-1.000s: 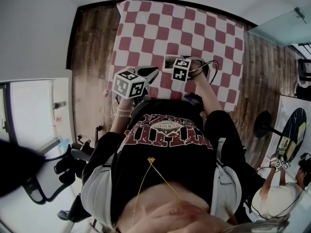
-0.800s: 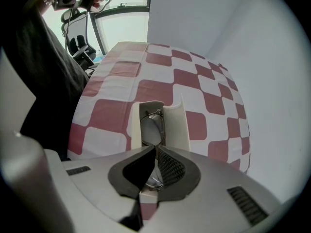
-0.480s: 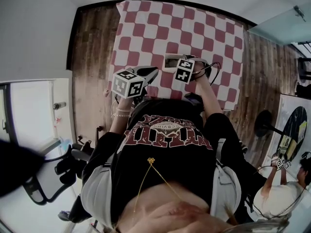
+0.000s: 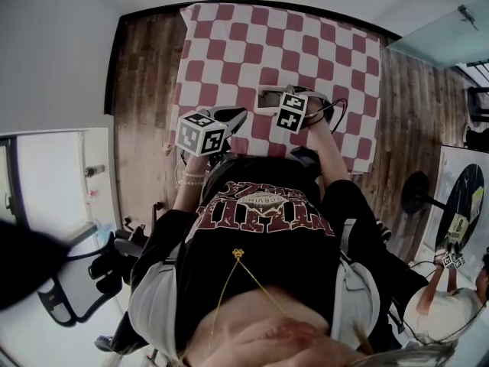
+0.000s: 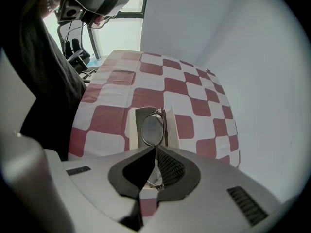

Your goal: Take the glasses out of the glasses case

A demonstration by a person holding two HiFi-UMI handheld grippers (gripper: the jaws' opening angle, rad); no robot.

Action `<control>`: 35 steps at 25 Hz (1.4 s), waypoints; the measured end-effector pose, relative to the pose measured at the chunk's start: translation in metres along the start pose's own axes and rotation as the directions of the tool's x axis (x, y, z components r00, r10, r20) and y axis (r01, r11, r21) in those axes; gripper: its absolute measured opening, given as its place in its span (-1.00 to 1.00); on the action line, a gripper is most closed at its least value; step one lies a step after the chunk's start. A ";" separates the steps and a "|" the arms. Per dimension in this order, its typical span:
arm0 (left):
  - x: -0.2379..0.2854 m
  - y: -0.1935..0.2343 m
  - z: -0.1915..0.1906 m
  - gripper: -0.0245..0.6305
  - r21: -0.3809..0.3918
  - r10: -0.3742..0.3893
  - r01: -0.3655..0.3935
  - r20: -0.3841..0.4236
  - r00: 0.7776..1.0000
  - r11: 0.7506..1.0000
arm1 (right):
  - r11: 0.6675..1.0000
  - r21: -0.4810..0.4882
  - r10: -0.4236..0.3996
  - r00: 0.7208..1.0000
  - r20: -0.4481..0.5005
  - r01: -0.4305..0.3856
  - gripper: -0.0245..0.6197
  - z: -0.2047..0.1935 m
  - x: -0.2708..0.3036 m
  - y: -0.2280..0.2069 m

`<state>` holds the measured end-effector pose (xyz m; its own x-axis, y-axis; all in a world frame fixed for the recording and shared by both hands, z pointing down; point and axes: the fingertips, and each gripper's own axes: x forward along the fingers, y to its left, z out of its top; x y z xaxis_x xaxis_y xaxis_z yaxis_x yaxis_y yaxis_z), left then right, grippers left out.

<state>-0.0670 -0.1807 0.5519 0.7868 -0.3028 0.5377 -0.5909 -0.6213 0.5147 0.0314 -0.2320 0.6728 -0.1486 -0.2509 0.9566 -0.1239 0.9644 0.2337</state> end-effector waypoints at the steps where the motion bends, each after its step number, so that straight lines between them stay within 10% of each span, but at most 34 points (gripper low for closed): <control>1: 0.000 0.000 -0.001 -0.93 0.000 0.000 0.000 -0.001 1.000 1.000 | 1.000 0.001 -0.002 1.000 0.001 0.002 -0.82 0.000 -0.001 0.000; 35: 0.020 0.002 -0.010 -0.93 0.011 -0.035 0.035 -0.075 0.997 0.999 | 0.997 0.020 -0.079 0.996 0.031 0.078 -0.82 0.003 -0.057 -0.017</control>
<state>-0.0546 -0.1809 0.5702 0.7913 -0.2264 0.5679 -0.5606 -0.6394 0.5262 0.0395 -0.2343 0.6142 -0.1684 -0.3286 0.9293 -0.1543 0.9400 0.3044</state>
